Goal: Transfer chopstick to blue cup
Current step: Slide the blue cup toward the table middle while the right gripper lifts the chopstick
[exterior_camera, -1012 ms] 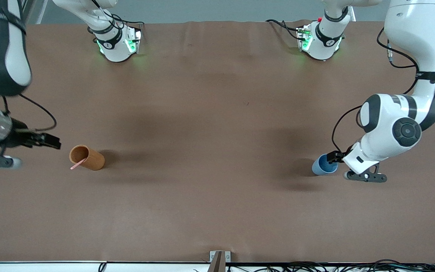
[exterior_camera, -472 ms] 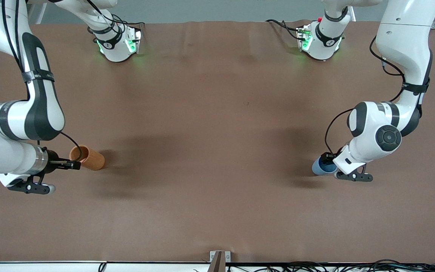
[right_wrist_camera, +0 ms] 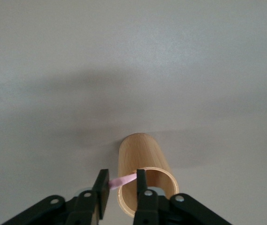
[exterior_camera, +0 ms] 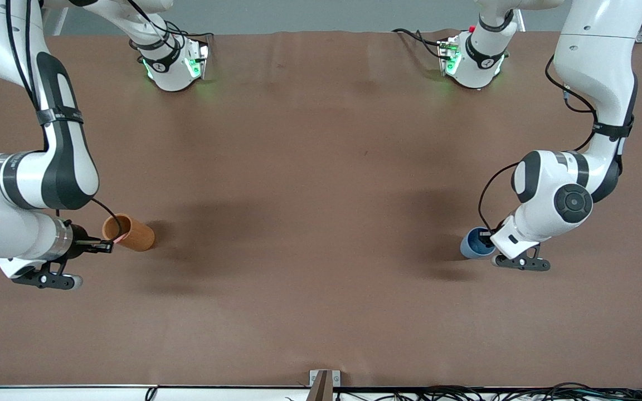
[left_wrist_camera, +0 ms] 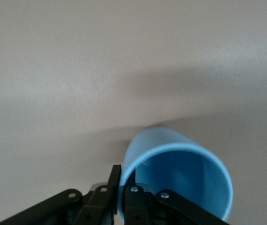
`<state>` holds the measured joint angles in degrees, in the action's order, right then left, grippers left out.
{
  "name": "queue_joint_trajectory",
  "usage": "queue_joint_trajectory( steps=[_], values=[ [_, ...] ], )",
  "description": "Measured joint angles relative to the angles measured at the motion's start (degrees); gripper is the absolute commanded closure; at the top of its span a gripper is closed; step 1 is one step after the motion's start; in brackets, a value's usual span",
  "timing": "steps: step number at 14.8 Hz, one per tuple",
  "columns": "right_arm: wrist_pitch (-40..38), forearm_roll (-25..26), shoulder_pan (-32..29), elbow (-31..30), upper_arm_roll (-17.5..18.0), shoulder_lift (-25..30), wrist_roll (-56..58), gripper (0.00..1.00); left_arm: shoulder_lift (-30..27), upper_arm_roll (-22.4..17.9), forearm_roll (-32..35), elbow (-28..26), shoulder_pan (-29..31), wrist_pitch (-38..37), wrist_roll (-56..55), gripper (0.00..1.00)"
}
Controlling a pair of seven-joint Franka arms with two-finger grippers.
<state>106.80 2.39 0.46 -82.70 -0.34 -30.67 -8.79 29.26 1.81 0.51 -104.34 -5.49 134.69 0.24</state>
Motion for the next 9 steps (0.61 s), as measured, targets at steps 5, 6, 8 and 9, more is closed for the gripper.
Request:
queue_joint_trajectory(
  steps=[5,6,8,9],
  values=[
    [2.6,0.0,0.0,0.0,0.0,-0.7,-0.6,0.87,-1.2,6.4,0.0,8.6,-1.4,-11.1,-13.9,1.0],
    [2.6,0.0,0.0,0.0,0.0,-0.8,-0.8,0.87,-1.4,8.6,0.0,9.9,-1.8,-12.5,-18.5,1.0],
    [2.4,0.0,0.1,0.0,0.0,-0.9,-0.9,0.92,-1.5,12.5,0.2,11.7,-3.1,-13.5,-27.8,1.0],
    [2.2,0.0,0.2,0.0,0.0,-0.8,-0.9,0.94,-1.5,13.7,0.6,12.1,-4.4,-13.6,-32.4,1.0]
  ],
)
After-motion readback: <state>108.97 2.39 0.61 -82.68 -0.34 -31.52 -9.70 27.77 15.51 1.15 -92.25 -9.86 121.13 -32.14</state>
